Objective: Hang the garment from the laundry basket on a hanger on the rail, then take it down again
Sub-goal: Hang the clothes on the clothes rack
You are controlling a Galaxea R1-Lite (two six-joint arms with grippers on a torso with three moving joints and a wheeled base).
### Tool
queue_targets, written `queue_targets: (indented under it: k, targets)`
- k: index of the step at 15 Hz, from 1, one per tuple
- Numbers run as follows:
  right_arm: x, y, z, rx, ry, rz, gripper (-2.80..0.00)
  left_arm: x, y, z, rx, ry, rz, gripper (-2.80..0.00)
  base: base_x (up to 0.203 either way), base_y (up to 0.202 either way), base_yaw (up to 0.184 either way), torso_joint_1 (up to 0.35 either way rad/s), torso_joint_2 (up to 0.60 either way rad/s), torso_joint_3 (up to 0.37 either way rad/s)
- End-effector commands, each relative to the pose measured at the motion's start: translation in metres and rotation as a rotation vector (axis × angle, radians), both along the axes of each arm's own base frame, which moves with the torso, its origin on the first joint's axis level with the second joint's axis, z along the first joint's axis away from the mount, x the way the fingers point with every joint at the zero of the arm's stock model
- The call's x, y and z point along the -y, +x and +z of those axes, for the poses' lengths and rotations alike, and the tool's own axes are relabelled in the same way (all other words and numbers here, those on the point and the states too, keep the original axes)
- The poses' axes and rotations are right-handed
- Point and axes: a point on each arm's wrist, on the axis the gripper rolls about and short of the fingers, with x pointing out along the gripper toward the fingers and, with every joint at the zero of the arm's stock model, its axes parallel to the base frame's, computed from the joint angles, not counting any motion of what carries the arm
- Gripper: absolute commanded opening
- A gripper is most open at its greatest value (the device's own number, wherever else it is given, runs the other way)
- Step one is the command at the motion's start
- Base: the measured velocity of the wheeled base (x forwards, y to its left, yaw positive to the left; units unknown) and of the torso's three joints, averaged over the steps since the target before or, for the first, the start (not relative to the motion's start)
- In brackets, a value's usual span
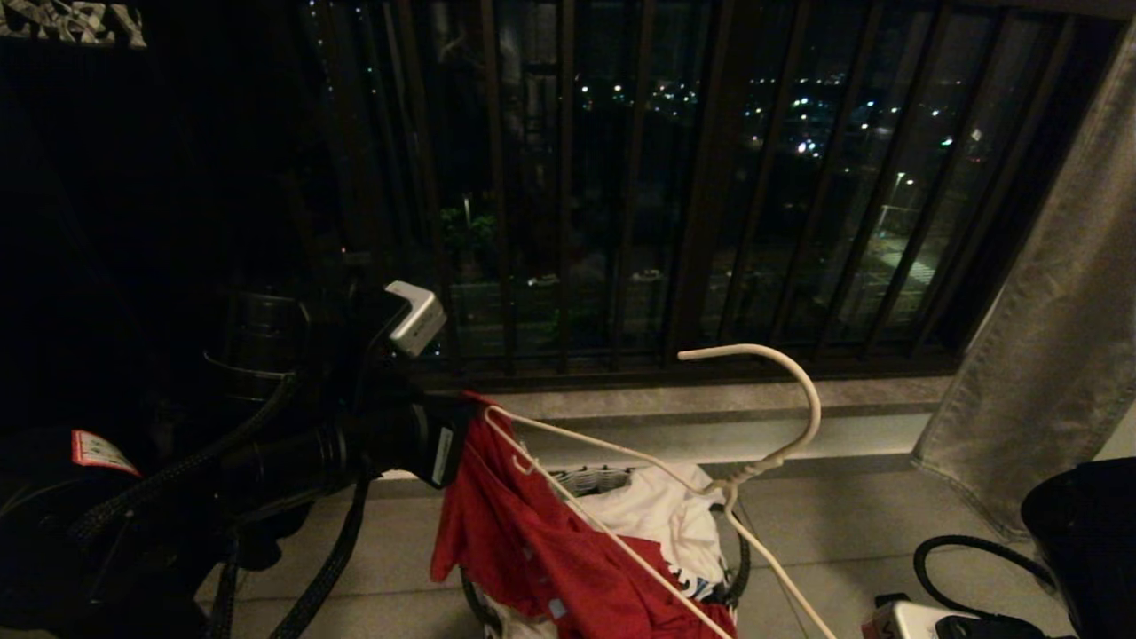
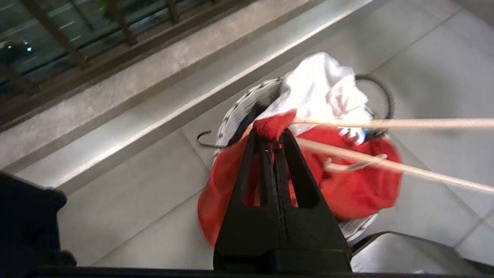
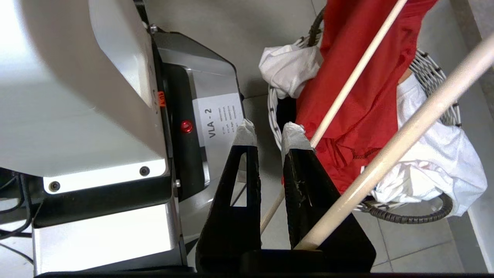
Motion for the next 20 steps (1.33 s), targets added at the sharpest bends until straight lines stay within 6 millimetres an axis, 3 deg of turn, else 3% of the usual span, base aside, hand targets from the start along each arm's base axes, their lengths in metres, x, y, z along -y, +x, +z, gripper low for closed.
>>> queue_targets:
  k: [1, 13, 17, 20]
  targets:
    - [-0.001, -0.001, -0.002, -0.003, -0.007, 0.014, -2.8, 0.0, -0.004, 0.009, 0.02, -0.027, -0.02, -2.8, 0.0, 0.0, 0.0, 0.0, 0.0, 0.0]
    - [-0.002, -0.005, -0.001, 0.011, -0.007, 0.03, -2.8, 0.008, -0.017, 0.011, 0.007, -0.047, -0.083, -2.8, 0.0, 0.0, 0.0, 0.0, 0.0, 0.0]
    - [0.001, -0.008, 0.005, 0.034, 0.014, 0.031, -2.8, 0.011, -0.013, 0.031, 0.047, -0.074, -0.086, -2.8, 0.0, 0.0, 0.0, 0.0, 0.0, 0.0]
    - [0.002, -0.01, 0.007, 0.045, 0.023, 0.03, -2.8, 0.006, -0.027, 0.055, -0.005, -0.069, -0.169, -2.8, 0.0, 0.0, 0.0, 0.0, 0.0, 0.0]
